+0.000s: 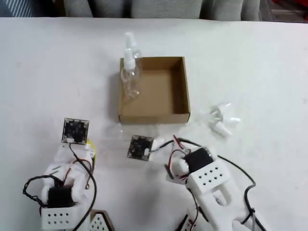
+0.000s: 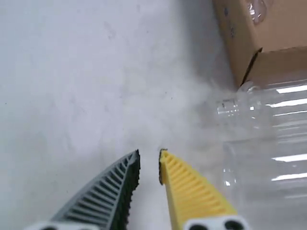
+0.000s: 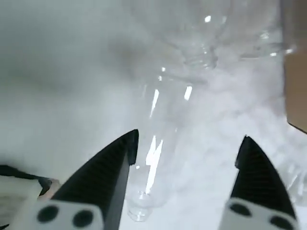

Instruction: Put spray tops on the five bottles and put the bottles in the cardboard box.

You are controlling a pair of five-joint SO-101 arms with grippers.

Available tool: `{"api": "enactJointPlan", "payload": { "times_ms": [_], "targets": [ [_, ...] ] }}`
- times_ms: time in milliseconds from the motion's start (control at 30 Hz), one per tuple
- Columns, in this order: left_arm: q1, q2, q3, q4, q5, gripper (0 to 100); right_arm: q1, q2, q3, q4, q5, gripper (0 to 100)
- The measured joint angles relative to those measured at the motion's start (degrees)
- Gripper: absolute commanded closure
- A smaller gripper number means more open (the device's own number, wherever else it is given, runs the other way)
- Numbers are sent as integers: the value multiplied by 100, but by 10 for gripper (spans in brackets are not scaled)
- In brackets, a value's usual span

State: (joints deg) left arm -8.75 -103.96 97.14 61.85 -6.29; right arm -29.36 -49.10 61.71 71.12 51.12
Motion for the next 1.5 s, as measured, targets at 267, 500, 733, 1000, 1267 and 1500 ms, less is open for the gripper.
{"api": "enactJointPlan", "payload": {
  "times_ms": [267, 500, 733, 1000, 1267, 1500],
  "targets": [
    [0, 0, 0, 0, -176, 915, 1257, 0, -501, 387, -914, 865],
    [0, 0, 0, 0, -457, 913, 2919, 0, -501, 510, -1020, 971],
    [-176, 0, 0, -9, -897, 913, 5477, 0, -501, 343, -1749, 981],
    [-185, 0, 0, -9, -1908, 913, 7771, 0, 290, -730, -2013, 981],
    [536, 0, 0, -9, -3341, 912, 9020, 0, 1090, -2066, -2629, 981],
    [1486, 0, -826, 132, -4079, 912, 8905, 0, 1090, -2136, -2857, 981]
  ]
}}
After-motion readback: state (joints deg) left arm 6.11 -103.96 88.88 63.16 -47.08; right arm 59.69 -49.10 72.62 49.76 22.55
